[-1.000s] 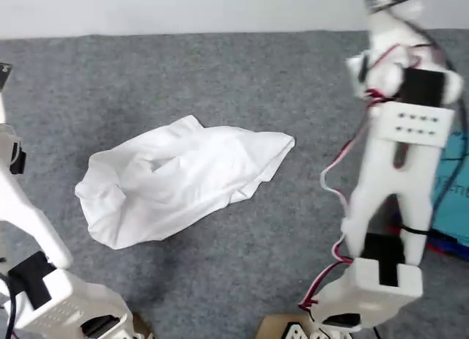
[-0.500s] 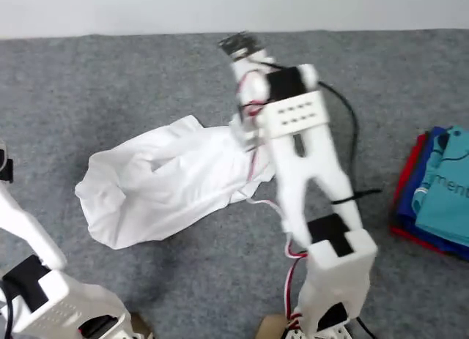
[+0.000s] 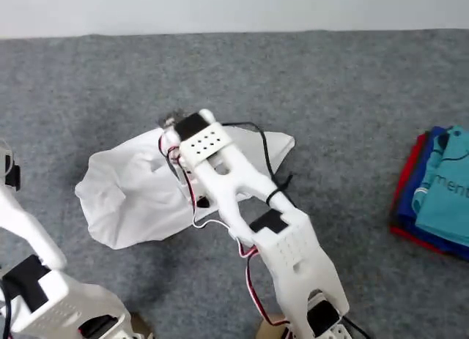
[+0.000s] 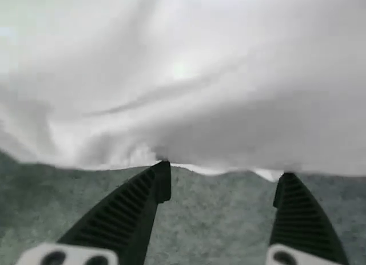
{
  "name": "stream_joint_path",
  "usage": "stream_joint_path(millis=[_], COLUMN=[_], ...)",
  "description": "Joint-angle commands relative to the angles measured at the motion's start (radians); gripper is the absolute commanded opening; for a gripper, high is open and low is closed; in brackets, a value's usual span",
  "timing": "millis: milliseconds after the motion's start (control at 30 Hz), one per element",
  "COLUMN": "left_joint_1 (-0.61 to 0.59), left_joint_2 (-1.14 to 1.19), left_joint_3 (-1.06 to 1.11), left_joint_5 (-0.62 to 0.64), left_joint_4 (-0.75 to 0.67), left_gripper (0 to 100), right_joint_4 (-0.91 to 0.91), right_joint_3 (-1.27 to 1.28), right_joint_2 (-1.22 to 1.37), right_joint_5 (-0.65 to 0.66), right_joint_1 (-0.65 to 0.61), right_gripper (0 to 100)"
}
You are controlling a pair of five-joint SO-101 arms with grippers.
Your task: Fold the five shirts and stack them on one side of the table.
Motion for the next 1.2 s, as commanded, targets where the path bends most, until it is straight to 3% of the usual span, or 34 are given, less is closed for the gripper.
stream_joint_path(millis=[0,100,267,633,800,1000,1100,1167], left_joint_1=[-0.003,-0.003,-0.002,0.003,0.003,0.02,0.035,0.041], left_joint_2=[-0.052,-0.052,-0.049,-0.044,-0.044,-0.046,-0.044,-0.044], left_joint_3=[-0.001,-0.001,-0.001,-0.001,-0.002,-0.002,-0.002,-0.002], left_joint_5=[0.009,0.009,0.009,0.009,0.009,0.009,0.009,0.009], left_joint_4=[-0.014,-0.014,-0.029,-0.043,-0.043,-0.043,-0.043,-0.041], left_gripper=[4,4,4,4,4,4,4,4], right_joint_4=[-0.031,-0.019,0.002,0.091,0.088,-0.056,-0.139,-0.117], right_joint_3=[-0.058,-0.058,-0.058,-0.086,-0.086,-0.086,-0.087,-0.126], right_joint_2=[0.025,0.044,0.044,-0.147,-0.3,-0.308,-0.317,-0.317], right_joint_5=[-0.011,-0.006,0.054,0.265,0.407,0.539,0.571,0.571], right_joint_1=[-0.004,0.001,0.056,0.271,0.441,0.713,0.777,0.782], right_gripper=[29.1,23.2,0.2,1.0,1.0,0.9,2.3,8.4])
